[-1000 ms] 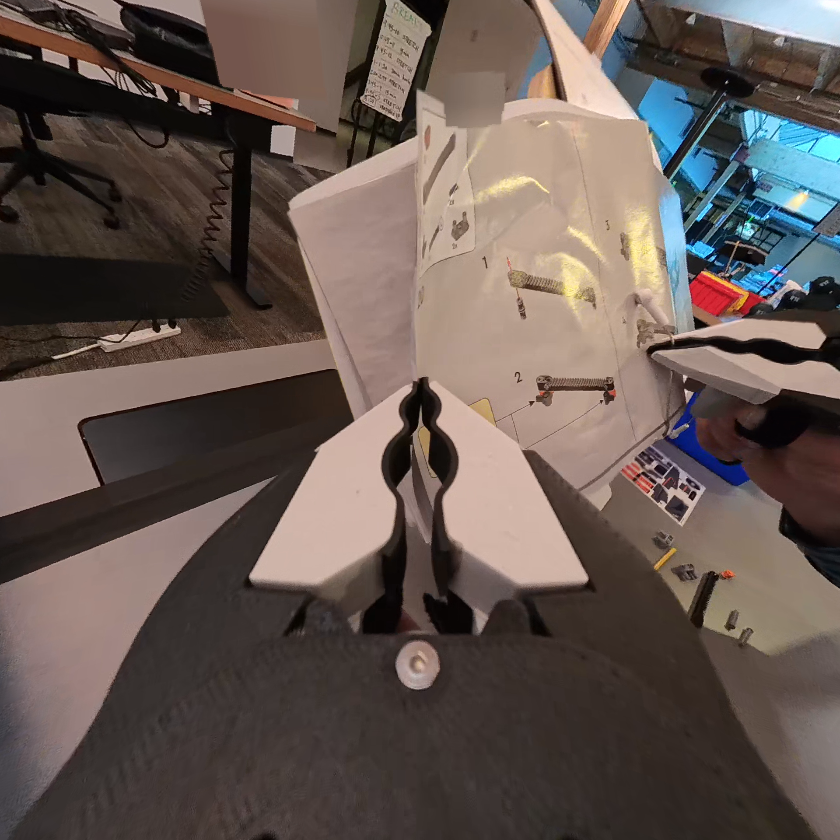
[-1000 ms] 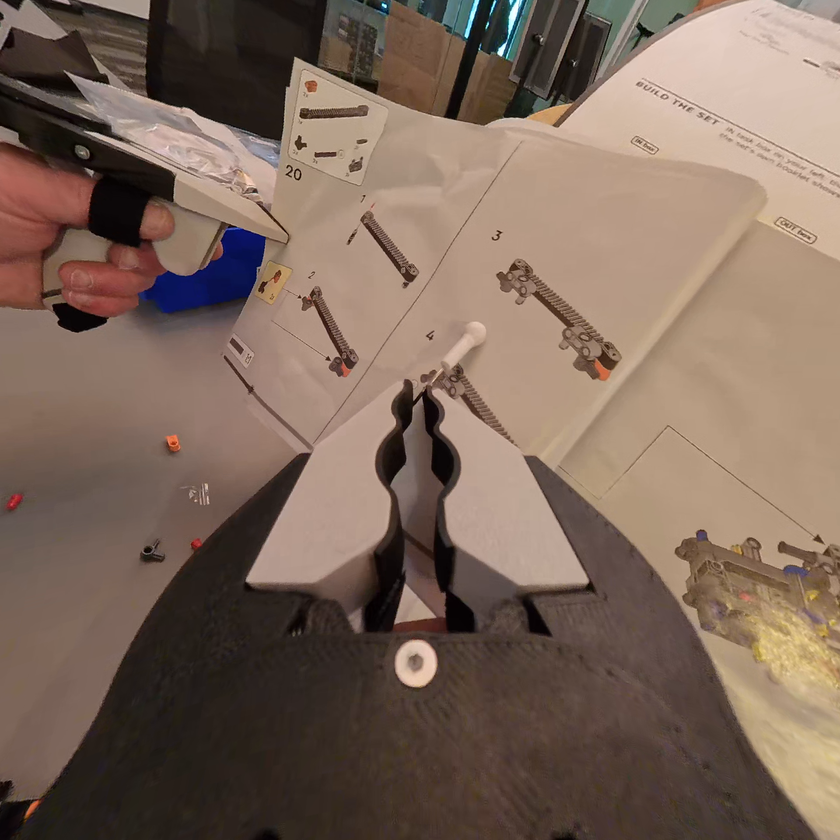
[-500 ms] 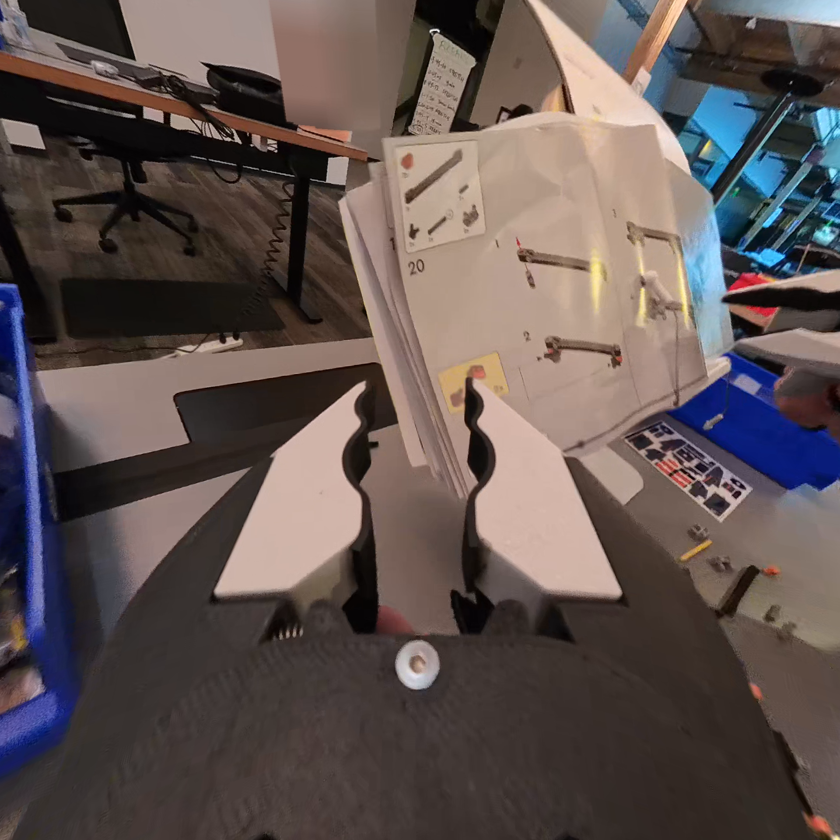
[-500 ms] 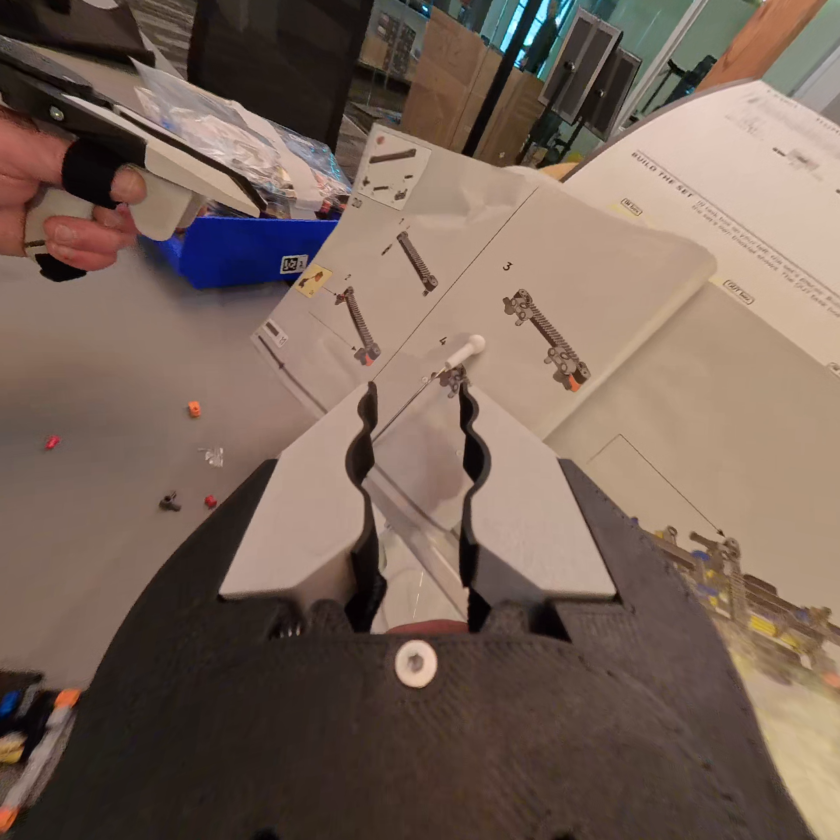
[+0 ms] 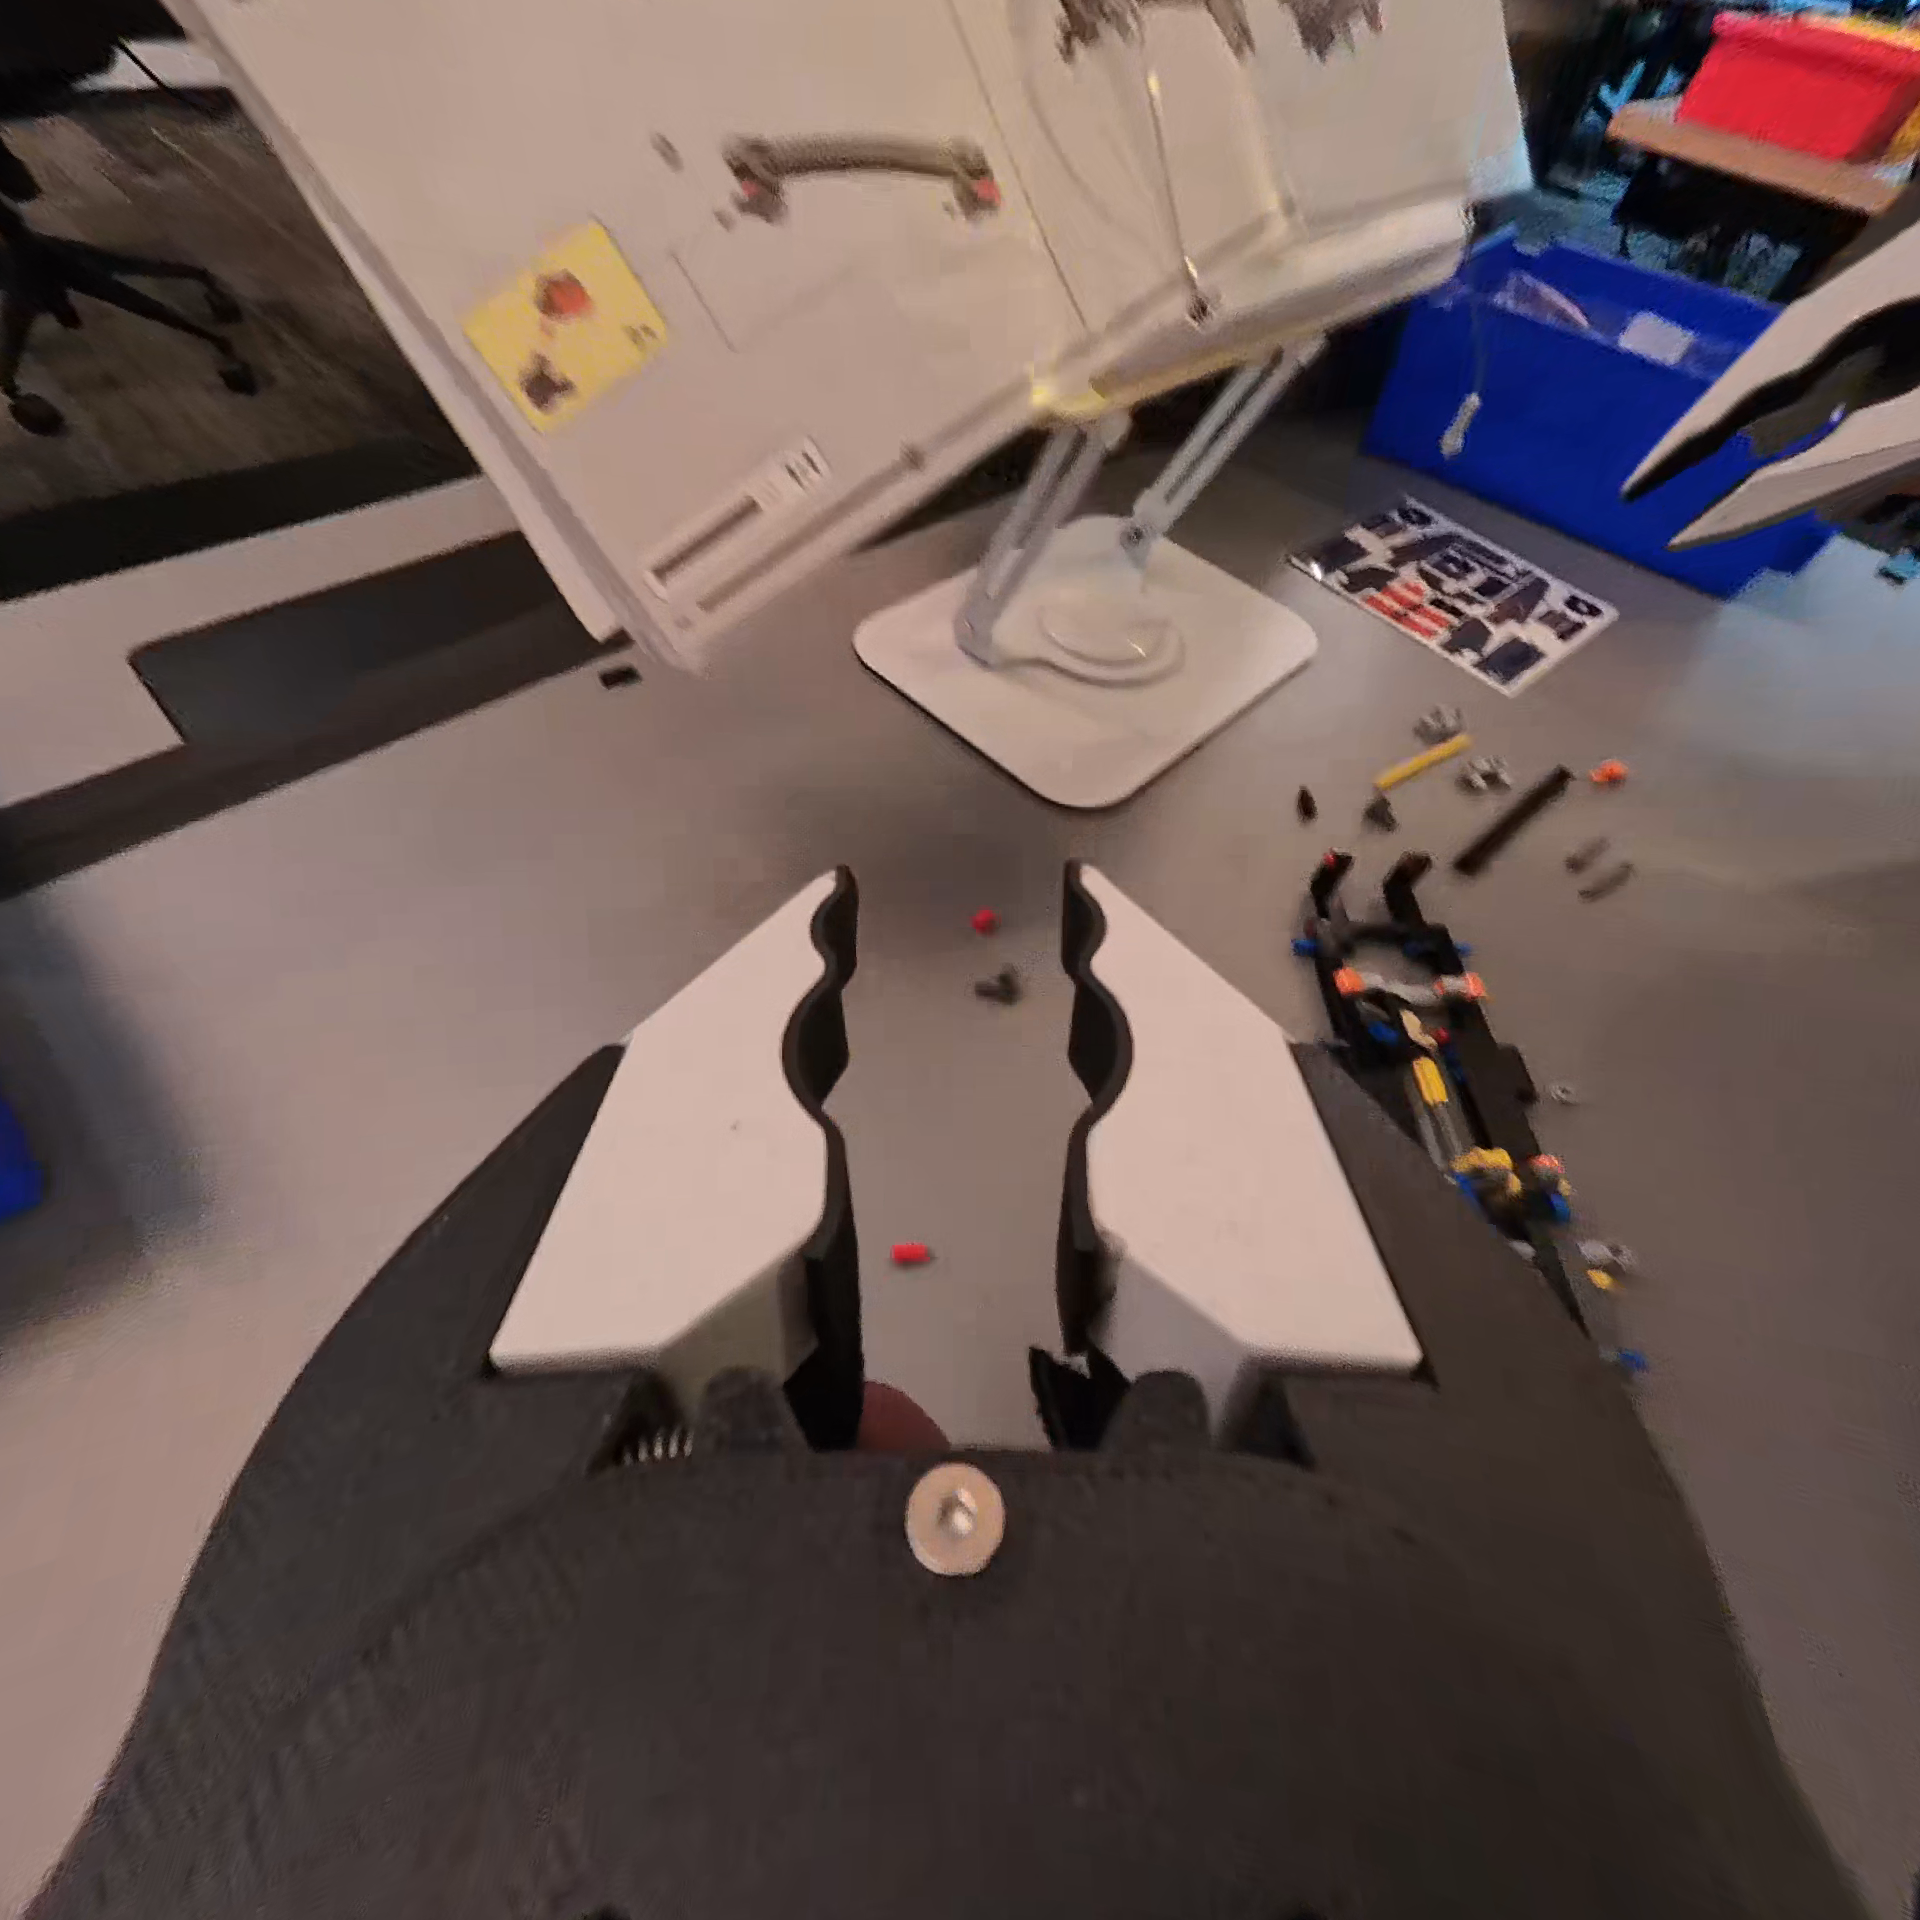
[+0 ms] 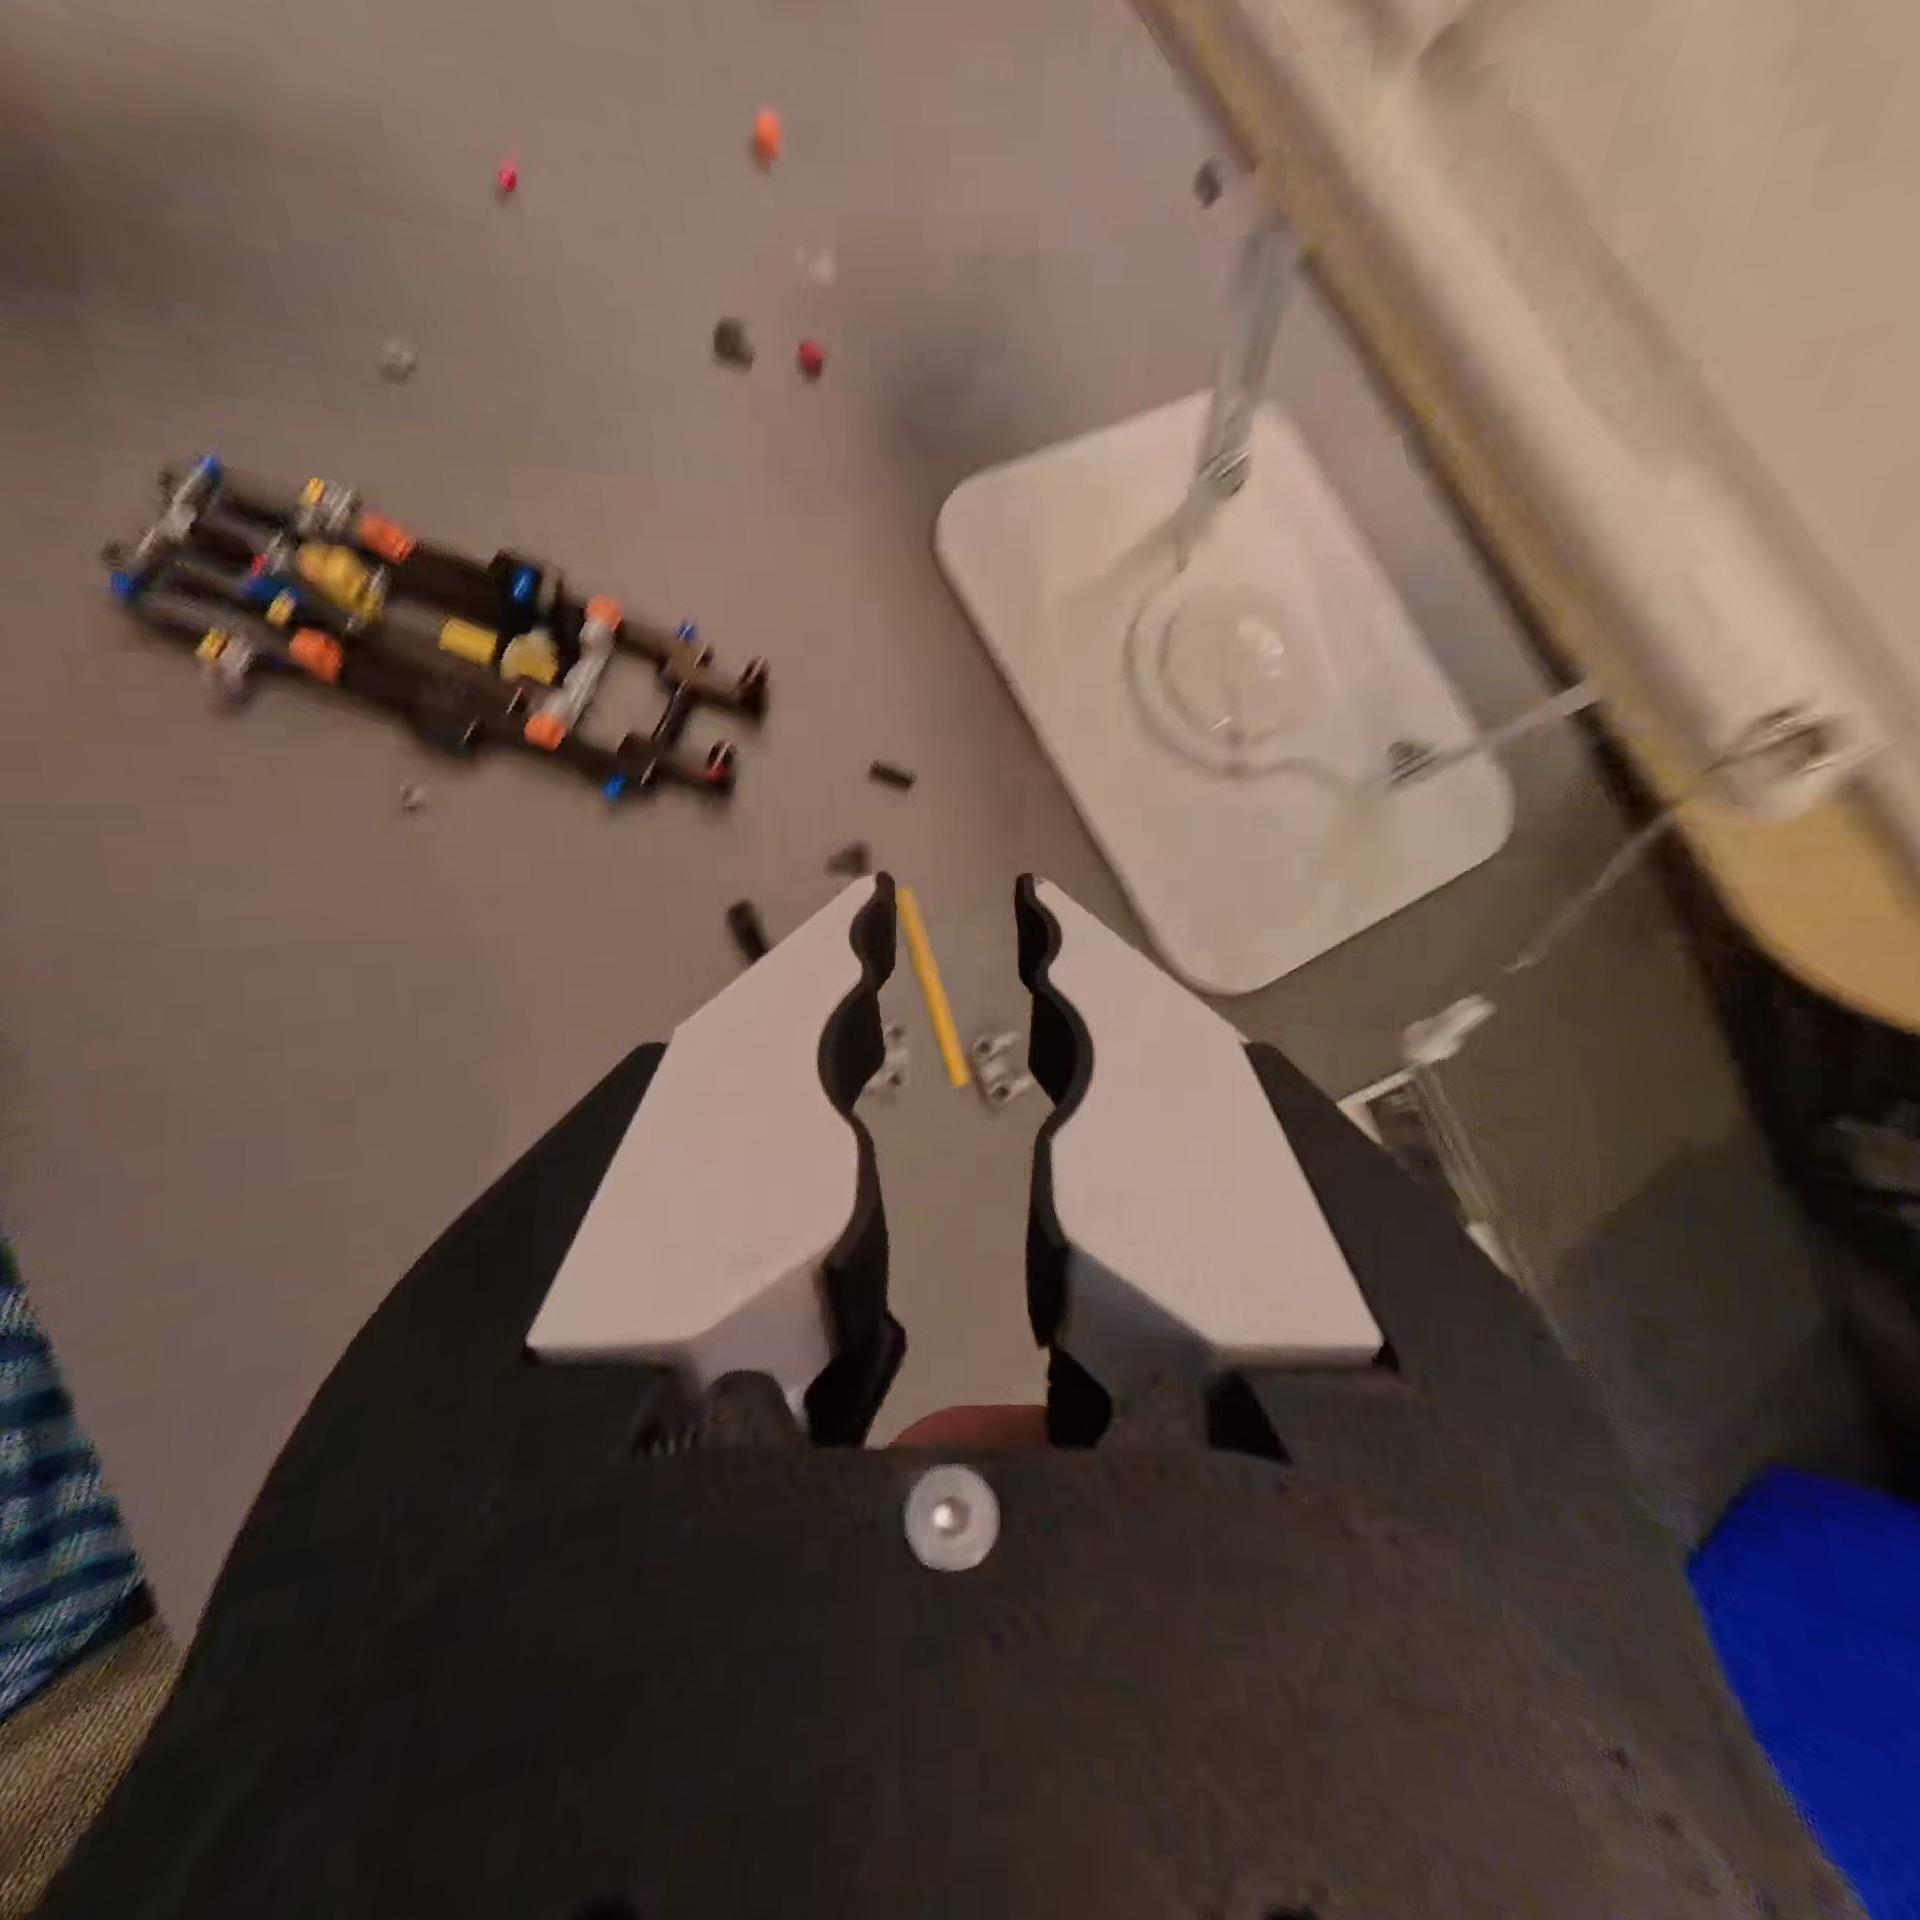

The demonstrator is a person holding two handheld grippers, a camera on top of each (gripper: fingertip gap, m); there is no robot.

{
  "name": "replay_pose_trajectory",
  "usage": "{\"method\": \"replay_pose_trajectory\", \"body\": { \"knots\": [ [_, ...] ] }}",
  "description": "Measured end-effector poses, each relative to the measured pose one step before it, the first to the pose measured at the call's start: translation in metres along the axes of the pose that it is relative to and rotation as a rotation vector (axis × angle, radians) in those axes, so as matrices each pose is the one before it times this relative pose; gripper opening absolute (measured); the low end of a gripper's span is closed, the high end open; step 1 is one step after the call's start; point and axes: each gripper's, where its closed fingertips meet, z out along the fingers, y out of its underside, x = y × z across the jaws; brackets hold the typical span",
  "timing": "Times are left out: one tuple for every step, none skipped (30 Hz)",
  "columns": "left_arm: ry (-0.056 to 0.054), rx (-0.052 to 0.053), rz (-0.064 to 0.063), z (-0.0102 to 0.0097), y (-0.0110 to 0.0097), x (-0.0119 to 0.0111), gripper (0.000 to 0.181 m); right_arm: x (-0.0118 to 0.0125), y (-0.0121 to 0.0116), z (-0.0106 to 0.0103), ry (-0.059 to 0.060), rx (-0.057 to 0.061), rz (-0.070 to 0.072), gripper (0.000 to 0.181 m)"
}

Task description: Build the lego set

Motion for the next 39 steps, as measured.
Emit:
{"method": "replay_pose_trajectory", "body": {
  "knots": [
    [0.0086,-0.0138,0.003,-0.0006,0.00546,0.0092,0.038,-0.01157,0.01411,0.00433,-0.0423,-0.0263,-0.0046,0.022],
    [0.0108,-0.013,-0.0005,-0.00034,0.00496,0.00981,0.038,-0.00958,0.01293,0.00638,-0.0257,-0.0227,-0.0116,0.022],
    [0.012,-0.0118,0.0032,0.00008,0.00443,0.01024,0.038,-0.00817,0.01144,0.00798,-0.0178,-0.0189,-0.0088,0.021],
    [0.0045,-0.0126,0.0118,0.00001,0.00395,0.00884,0.038,-0.00893,0.00992,0.00935,-0.0256,-0.0163,-0.0056,0.02],
    [-0.0046,-0.0104,0.0141,0.00002,0.00301,0.00704,0.038,-0.0063,0.00741,0.00998,-0.0105,-0.0103,-0.007,0.018],
    [-0.0031,-0.0055,0.0057,0.00024,0.00212,0.00658,0.038,-0.0033,0.00624,0.01018,0.0078,-0.0139,-0.0154,0.017],
    [0.0058,0.0008,-0.0077,0.00053,0.00135,0.0074,0.038,-0.00392,0.0049,0.00982,0.0015,-0.0129,-0.0237,0.017],
    [0.0116,0.0053,-0.011,0.00054,0.00076,0.00804,0.038,-0.00241,0.00363,0.00923,0.0017,-0.0132,-0.0111,0.018],
    [0.0085,0.0007,-0.0069,0.00069,0.00141,0.00743,0.038,-0.00047,0.00201,0.00787,0.0039,-0.0105,-0.0012,0.02],
    [0.0049,-0.0012,-0.0041,0.0009,0.00171,0.00679,0.038,-0.00066,0.00058,0.00647,-0.0009,-0.0025,-0.0027,0.021],
    [0.0044,0.0018,-0.0009,0.0009,0.00112,0.0067,0.038,-0.00146,0.00082,0.00528,-0.0087,-0.0042,-0.0039,0.02],
    [0.0037,0.003,0.0047,0.0009,0.00084,0.00659,0.038,0.00025,0.00102,0.00439,0.0016,-0.0066,-0.0031,0.017],
    [0.0037,-0.0004,0.0077,0.00133,0.0012,0.00627,0.038,0.00059,0.00114,0.00375,0.0024,-0.007,-0.0018,0.014],
    [0.005,-0.0052,0.012,0.00185,0.0015,0.0059,0.038,-0.00009,-0.00223,0.00198,-0.0051,0.0148,0.0033,0.006],
    [-0.0019,-0.0031,0.0189,0.00219,0.0005,0.00464,0.038,-0.0003,-0.00155,0.00119,-0.0074,0.0104,0.005,0.005],
    [-0.0085,-0.0004,0.0257,0.00236,-0.00055,0.00351,0.038,0.00028,-0.00096,0.00076,-0.0048,0.0046,0.0082,0.005],
    [-0.007,-0.0032,0.0305,0.0025,-0.00107,0.0034,0.038,0.0003,-0.00205,-0.00018,-0.0026,0.0099,0.0054,0.004],
    [-0.0136,0.001,0.0347,0.00249,-0.00233,0.00254,0.038,-0.00097,-0.00452,-0.00169,-0.0067,0.0243,0.0066,0.004],
    [-0.0169,0.0082,0.0427,0.00238,-0.00381,0.00272,0.038,-0.00327,-0.00573,-0.00258,-0.0233,0.0249,0.0166,0.004],
    [-0.0169,0.01,0.0574,0.00192,-0.00469,0.00371,0.039,-0.00211,-0.0068,-0.00341,-0.0137,0.0242,0.0133,0.004],
    [-0.0641,0.0214,0.087,0.00052,-0.0077,-0.00111,0.039,-0.0013,-0.00896,-0.00452,-0.005,0.0314,0.0073,0.004],
    [-0.0671,0.0264,0.1152,-0.00049,-0.00943,-0.00001,0.038,-0.0025,-0.01177,-0.00551,-0.0136,0.0396,0.0119,0.004],
    [-0.0222,0.0123,0.1142,0.00053,-0.00813,0.00576,0.039,-0.00361,-0.0136,-0.00566,-0.0171,0.0397,0.0106,0.003],
    [-0.014,0.0067,0.0997,0.00093,-0.00776,0.00554,0.042,-0.00496,-0.01388,-0.00494,-0.0218,0.0324,0.008,0.003],
    [-0.0156,0.0139,0.0857,0.00065,-0.00801,0.00364,0.043,-0.00667,-0.01457,-0.00373,-0.0309,0.0314,0.0047,0.003],
    [-0.0121,0.0153,0.0759,0.00043,-0.00708,0.00286,0.046,-0.00756,-0.01465,-0.00237,-0.0355,0.0313,0.0032,0.003],
    [0.0017,0.0154,0.0658,0.00035,-0.00579,0.0037,0.046,-0.00813,-0.01293,-0.00071,-0.0423,0.0212,0.0044,0.003],
    [0.0057,0.0143,0.0523,0.00036,-0.0044,0.00319,0.046,-0.00829,-0.01012,0.00116,-0.0451,0.0069,-0.0001,0.003],
    [0.0097,0.0087,0.0486,0.00035,-0.00289,0.00328,0.046,-0.00656,-0.00807,0.00229,-0.037,-0.0007,-0.0022,0.003],
    [0.003,0.0062,0.0521,0.00002,-0.00213,0.00246,0.046,-0.0058,-0.0065,0.00316,-0.0393,-0.004,0.0023,0.004],
    [-0.0071,0.0039,0.0503,-0.0004,-0.00149,0.00072,0.043,-0.00582,-0.00505,0.00373,-0.044,-0.008,0.0061,0.004],
    [-0.0007,0.0033,0.0419,-0.00064,-0.00139,0.00158,0.041,-0.00572,-0.00408,0.00421,-0.0439,-0.0087,0.0025,0.004],
    [0.0073,0.0023,0.0312,-0.00064,-0.00069,0.00285,0.041,-0.00547,-0.00256,0.00478,-0.0419,-0.0166,0.0019,0.004],
    [0.0124,-0.0084,0.0292,-0.00052,0.00121,0.00384,0.039,-0.00449,-0.00241,0.00511,-0.0333,-0.0149,-0.0039,0.004],
    [0.0087,-0.0059,0.0285,-0.00082,0.00108,0.00361,0.035,-0.00493,-0.00274,0.00503,-0.0347,-0.011,-0.0057,0.004],
    [0.0046,-0.0046,0.0205,-0.00131,0.0012,0.00293,0.028,-0.00426,-0.00196,0.00494,-0.0323,-0.0148,-0.001,0.004],
    [0.0043,-0.0107,0.0107,-0.00131,0.00229,0.00263,0.023,-0.00155,-0.00093,0.00455,-0.016,-0.0187,0.001,0.004],
    [0.0117,-0.0095,0.0095,-0.00173,0.00234,0.00371,0.013,-0.00002,-0.00123,0.00345,-0.0091,-0.0152,0.0015,0.004],
    [-0.0088,-0.0045,0.0046,-0.00218,0.00153,0.00077,0.009,-0.00079,-0.00213,0.00224,-0.0145,-0.0061,0.0014,0.004]
  ]
}}
